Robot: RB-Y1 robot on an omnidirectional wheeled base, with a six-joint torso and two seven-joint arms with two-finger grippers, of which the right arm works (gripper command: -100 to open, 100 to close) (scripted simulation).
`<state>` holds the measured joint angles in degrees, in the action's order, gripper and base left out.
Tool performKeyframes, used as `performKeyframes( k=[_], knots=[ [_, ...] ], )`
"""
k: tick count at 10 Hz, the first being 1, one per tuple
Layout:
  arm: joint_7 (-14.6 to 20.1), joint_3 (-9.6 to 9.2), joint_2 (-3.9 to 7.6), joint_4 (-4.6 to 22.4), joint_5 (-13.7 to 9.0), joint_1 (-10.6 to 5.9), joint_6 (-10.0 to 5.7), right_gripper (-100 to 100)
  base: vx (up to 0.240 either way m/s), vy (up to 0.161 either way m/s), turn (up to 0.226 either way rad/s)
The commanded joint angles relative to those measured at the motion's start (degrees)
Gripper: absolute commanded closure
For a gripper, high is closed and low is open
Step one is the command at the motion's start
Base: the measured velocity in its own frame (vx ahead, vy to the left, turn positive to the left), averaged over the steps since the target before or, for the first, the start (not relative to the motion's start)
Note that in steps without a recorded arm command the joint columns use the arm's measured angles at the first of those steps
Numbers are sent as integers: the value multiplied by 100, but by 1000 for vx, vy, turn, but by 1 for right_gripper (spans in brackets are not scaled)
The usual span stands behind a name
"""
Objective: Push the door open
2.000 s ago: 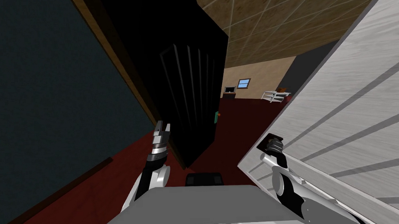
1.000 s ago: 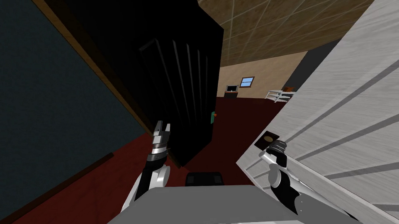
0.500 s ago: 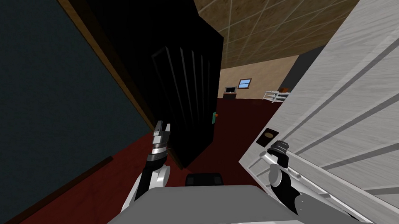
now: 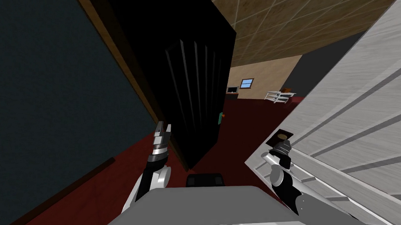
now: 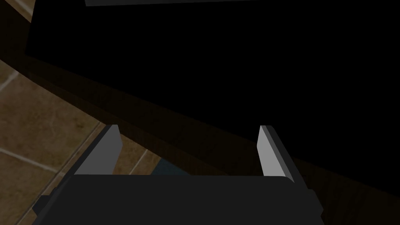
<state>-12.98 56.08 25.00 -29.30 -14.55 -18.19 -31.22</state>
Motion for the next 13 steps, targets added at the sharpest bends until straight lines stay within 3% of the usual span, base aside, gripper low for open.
performKeyframes(
  k=[1, 2, 3, 5, 6, 8, 9, 11, 13],
  knots=[
    [-50, 44, 4, 22, -8, -13, 15, -100, 18, 202, -11],
    [-33, 29, -5, -5, -6, -2, 21, -100, 9, 89, -11],
    [-102, 137, 20, 23, -48, 19, -9, -100, 12, -75, 151],
    [-124, 175, 30, 33, -64, 28, -20, -100, 19, -174, 101],
    [-233, 360, 79, 81, -137, 66, -77, -100, 73, -185, 270],
    [-262, 409, 92, 93, -157, 77, -92, -100, 33, -186, 133],
    [-345, 550, 129, 129, -213, 106, -136, -100, 12, -144, 182],
    [-411, 661, 159, 158, -257, 129, -170, -100, 11, -149, 149],
    [-411, 661, 159, 158, -257, 129, -170, -100, 9, -92, 30]
  ],
)
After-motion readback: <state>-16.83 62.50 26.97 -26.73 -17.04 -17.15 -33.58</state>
